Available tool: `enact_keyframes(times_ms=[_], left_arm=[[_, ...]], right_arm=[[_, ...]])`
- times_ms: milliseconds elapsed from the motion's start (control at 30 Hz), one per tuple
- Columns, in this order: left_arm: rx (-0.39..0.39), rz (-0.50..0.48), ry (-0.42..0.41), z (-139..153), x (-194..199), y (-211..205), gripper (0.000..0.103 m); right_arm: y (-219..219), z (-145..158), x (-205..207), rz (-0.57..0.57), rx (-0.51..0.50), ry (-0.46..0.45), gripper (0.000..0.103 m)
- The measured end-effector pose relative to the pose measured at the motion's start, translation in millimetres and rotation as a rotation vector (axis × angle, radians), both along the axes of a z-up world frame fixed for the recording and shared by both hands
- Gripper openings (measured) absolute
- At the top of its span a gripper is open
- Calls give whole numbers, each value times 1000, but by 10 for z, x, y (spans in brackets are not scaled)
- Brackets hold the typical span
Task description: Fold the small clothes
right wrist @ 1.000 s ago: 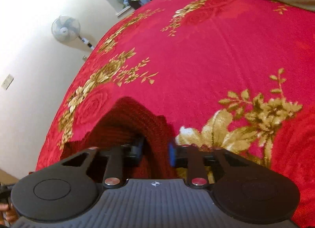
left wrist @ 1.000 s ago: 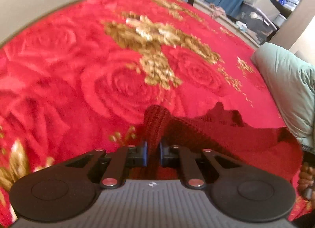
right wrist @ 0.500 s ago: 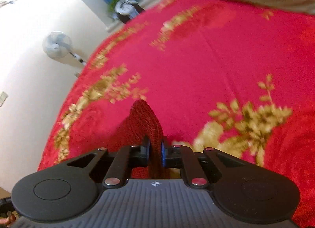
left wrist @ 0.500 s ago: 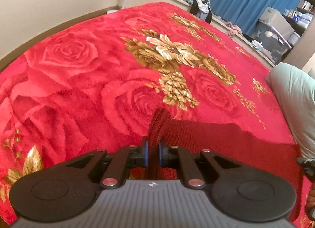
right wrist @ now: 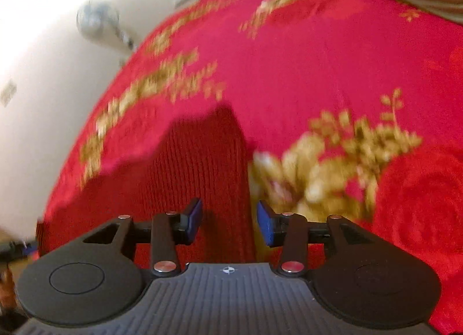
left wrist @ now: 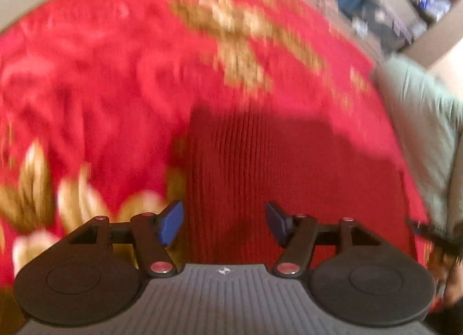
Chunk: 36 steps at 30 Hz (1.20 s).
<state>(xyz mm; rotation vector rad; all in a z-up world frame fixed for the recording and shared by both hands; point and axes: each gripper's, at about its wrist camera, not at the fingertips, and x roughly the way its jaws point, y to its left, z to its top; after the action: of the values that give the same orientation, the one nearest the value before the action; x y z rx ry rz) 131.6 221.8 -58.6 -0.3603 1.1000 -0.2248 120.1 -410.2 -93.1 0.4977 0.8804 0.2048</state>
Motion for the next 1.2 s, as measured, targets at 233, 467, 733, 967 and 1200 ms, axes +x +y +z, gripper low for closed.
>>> enact_keyframes(times_ms=[233,467,733,967,1200], left_arm=[[-38,-120,59,-192,-430,-105,59],[41,-86,-21,-155,-705,-297,13],[74,149,-223,260,-1174,-405,34],[36,200,-362,400,-1832,-1007,51],[-66,270,-137,-140,-1960,-1200,67]], right_arm=[[-120,-47,-510,111,-7,11,41],[-37,20,-659,152,-72,29,13],[12,623,-826,-88,-214,-122,28],[499,668,-967,-59,-383,-278,43],[598,618,-900,-36,-365,-243,43]])
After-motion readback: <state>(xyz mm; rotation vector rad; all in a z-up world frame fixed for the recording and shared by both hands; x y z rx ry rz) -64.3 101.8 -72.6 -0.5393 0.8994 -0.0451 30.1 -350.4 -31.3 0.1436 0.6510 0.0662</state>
